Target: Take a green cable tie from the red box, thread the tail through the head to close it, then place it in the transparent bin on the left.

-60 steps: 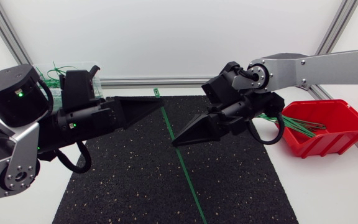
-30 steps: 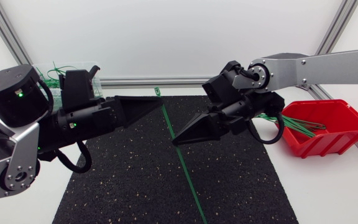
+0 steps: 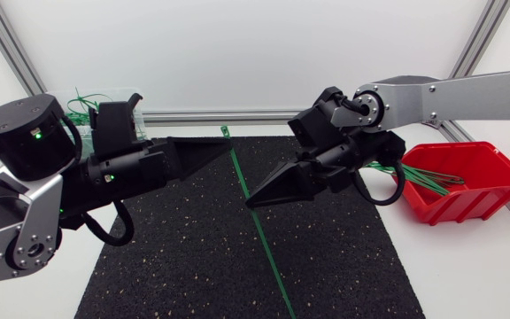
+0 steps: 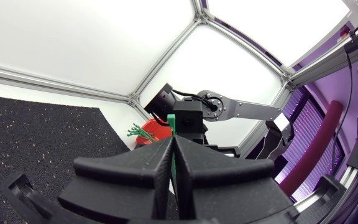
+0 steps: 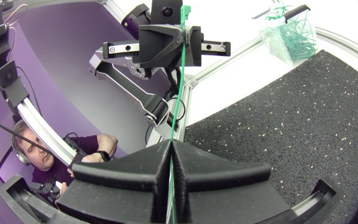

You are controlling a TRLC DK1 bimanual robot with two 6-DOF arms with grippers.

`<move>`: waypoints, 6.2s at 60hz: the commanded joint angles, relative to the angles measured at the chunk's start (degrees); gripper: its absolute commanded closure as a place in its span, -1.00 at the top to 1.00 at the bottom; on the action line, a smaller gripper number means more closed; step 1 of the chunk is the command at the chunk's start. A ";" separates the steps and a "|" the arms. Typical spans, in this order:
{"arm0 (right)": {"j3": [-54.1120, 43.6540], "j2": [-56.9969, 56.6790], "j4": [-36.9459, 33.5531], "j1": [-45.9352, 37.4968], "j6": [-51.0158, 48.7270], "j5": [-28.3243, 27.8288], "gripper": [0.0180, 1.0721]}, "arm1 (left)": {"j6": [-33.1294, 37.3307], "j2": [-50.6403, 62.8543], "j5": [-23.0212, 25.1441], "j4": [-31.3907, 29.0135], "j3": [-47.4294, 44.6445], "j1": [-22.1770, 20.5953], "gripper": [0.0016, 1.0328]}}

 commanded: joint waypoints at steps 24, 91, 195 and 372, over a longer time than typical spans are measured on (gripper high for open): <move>-3.53 -6.89 0.82 0.91 1.68 11.05 -0.02 | -6.13 0.31 9.38 -11.39 5.30 5.10 -0.94; -13.90 -28.60 10.31 20.24 19.96 60.79 0.90 | -1.12 -0.39 22.92 -31.52 9.79 13.01 -0.94; -50.64 -19.64 97.94 38.09 -72.67 81.36 0.84 | 8.55 19.29 29.60 -47.51 26.31 17.41 -0.94; -49.67 -3.73 111.92 44.06 -76.54 75.65 -0.56 | 20.06 24.74 36.37 -58.24 30.79 20.22 -0.94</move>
